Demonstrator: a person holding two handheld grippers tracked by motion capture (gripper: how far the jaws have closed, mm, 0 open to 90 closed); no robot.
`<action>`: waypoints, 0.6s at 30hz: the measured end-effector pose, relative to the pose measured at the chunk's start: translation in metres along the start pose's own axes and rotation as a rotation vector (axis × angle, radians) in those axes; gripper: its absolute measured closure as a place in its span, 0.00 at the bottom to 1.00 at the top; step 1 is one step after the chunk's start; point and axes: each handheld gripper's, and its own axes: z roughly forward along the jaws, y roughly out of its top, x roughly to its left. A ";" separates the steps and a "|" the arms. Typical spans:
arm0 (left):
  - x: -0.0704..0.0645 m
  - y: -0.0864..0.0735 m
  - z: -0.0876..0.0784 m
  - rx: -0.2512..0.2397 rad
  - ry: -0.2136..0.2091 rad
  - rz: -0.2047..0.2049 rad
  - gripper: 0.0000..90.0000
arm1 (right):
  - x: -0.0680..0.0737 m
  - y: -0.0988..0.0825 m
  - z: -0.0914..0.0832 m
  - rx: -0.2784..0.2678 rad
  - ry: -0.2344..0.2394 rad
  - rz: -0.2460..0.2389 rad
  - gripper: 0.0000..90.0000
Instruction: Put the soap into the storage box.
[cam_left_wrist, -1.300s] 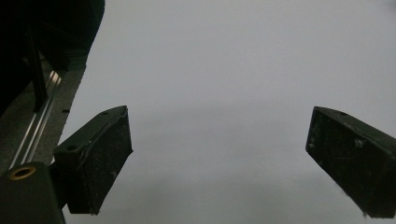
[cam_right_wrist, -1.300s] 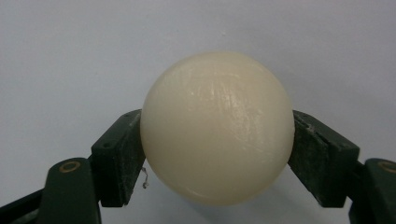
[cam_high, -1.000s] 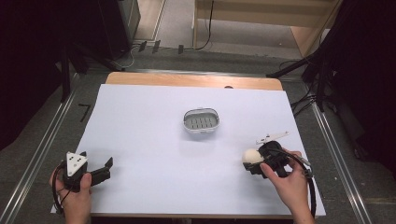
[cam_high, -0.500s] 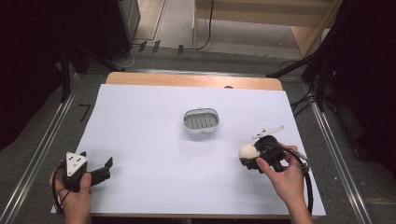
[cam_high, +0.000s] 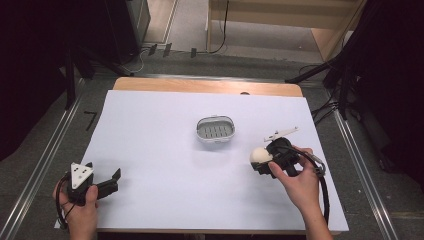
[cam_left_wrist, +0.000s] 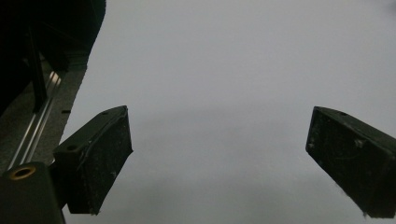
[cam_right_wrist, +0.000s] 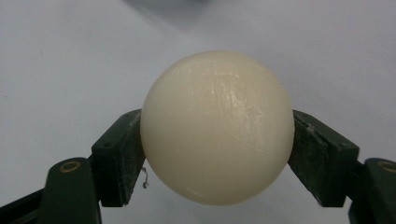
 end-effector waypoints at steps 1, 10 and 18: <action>0.000 0.000 0.000 0.000 0.000 0.001 0.08 | 0.001 0.001 0.000 0.002 -0.003 0.001 0.29; 0.000 0.000 0.000 0.001 0.001 0.002 0.08 | 0.002 0.009 0.002 -0.008 0.003 -0.006 0.29; 0.000 0.000 0.000 -0.003 0.001 0.000 0.08 | 0.003 0.020 0.000 -0.027 0.003 0.005 0.29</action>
